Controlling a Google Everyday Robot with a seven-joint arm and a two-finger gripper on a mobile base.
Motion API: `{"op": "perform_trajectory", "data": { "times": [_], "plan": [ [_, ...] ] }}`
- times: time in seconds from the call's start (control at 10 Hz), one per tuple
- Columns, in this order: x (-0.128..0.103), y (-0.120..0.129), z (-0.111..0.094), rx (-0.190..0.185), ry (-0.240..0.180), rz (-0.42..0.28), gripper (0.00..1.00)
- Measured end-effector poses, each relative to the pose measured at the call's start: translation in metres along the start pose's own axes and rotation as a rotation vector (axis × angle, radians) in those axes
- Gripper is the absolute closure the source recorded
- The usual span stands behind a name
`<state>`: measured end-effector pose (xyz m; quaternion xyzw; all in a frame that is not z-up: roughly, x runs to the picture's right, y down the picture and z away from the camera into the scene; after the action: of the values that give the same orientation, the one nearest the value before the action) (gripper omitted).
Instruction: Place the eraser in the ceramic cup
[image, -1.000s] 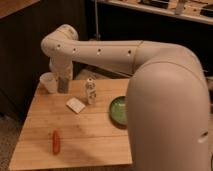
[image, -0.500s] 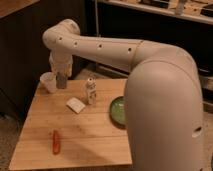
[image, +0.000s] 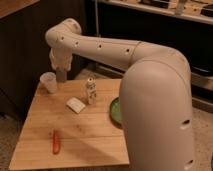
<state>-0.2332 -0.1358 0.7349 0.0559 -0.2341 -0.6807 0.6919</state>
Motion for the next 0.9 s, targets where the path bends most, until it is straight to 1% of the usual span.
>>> {"op": "perform_trajectory", "data": {
  "times": [0.1, 0.2, 0.4, 0.5, 0.6, 0.7, 0.9],
  "plan": [
    [0.020, 0.006, 0.008, 0.034, 0.036, -0.015, 1.00],
    [0.041, 0.005, 0.020, 0.084, 0.065, -0.034, 1.00],
    [0.060, -0.011, 0.036, 0.162, 0.077, -0.068, 1.00],
    [0.071, -0.010, 0.039, 0.190, 0.085, -0.080, 1.00],
    [0.076, -0.010, 0.040, 0.217, 0.092, -0.090, 1.00],
    [0.080, -0.007, 0.041, 0.232, 0.099, -0.095, 1.00],
    [0.085, -0.006, 0.046, 0.238, 0.119, -0.106, 1.00]
  ]
}}
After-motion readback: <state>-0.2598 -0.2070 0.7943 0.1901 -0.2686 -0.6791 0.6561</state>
